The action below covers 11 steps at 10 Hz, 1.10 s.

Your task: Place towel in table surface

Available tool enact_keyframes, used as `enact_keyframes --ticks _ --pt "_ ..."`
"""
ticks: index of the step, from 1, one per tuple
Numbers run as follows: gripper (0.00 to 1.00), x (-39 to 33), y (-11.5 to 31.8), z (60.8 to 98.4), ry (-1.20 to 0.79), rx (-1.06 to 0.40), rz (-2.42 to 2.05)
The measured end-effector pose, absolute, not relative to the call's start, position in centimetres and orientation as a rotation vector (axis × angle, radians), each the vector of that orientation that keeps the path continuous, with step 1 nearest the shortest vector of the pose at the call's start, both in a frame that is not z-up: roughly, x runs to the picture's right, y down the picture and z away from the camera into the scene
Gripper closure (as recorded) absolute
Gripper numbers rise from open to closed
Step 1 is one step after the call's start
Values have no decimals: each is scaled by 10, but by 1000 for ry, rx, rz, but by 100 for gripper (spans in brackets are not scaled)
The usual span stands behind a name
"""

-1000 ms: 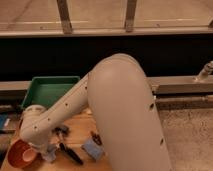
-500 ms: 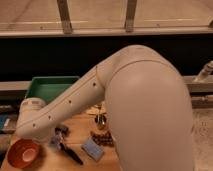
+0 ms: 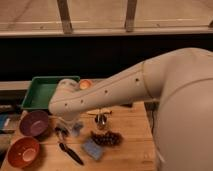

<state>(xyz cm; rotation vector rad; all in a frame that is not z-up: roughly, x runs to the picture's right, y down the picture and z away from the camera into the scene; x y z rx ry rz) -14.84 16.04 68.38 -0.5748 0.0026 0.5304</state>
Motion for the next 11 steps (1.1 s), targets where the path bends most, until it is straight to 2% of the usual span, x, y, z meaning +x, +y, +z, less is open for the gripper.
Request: enact_keyframes --ticks 8,11 --pt "100 -129 157 687 45 -577 574" --pt "100 -72 141 688 122 -536 687"
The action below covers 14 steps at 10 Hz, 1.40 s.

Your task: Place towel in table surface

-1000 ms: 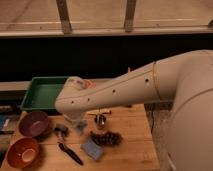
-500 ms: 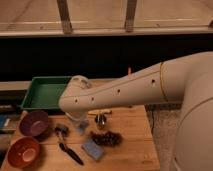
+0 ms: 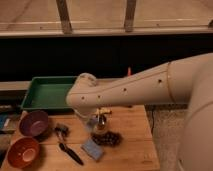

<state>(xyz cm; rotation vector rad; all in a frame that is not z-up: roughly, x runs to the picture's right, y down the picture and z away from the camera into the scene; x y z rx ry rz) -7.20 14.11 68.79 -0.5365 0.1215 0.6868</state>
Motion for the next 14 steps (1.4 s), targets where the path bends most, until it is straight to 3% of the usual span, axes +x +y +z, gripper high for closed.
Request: enact_keyframes --ticks 4,9,14 --pt "100 49 112 671 188 -465 898" --pt "98 128 64 707 238 -471 1082" --pt "48 94 88 781 221 -601 1096"
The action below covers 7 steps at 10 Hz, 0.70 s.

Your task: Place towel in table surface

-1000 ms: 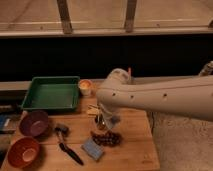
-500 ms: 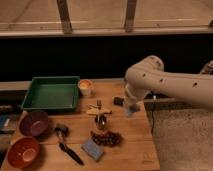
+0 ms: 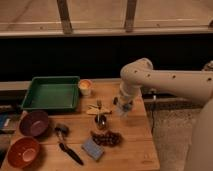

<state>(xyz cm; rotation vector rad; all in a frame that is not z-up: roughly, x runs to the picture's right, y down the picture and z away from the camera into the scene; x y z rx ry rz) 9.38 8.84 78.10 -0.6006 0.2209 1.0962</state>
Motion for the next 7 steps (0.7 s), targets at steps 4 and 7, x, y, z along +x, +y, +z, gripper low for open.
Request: enact_keyframes --ticks 4,7 --pt "20 93 117 800 186 -665 1145" --pt "20 92 123 800 151 -690 1153"
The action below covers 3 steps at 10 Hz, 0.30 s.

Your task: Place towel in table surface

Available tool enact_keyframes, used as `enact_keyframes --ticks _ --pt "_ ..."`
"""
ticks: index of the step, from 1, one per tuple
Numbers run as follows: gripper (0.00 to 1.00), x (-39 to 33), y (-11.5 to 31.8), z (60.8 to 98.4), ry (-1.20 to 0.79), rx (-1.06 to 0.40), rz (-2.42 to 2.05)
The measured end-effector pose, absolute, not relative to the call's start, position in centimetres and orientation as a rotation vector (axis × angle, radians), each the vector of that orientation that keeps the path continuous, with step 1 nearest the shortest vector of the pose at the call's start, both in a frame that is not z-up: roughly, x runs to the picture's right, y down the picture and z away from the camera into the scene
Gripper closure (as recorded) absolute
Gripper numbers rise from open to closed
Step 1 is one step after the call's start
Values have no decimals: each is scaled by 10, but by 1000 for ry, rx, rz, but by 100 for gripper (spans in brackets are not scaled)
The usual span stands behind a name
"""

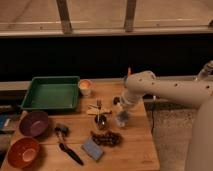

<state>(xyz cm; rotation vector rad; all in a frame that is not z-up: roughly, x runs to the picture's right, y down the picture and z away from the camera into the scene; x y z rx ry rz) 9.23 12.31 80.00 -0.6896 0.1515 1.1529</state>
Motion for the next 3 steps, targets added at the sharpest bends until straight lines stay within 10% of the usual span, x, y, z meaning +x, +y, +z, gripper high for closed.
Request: enact_keyframes --ticks 3 --pt "20 91 123 800 149 -691 1151"
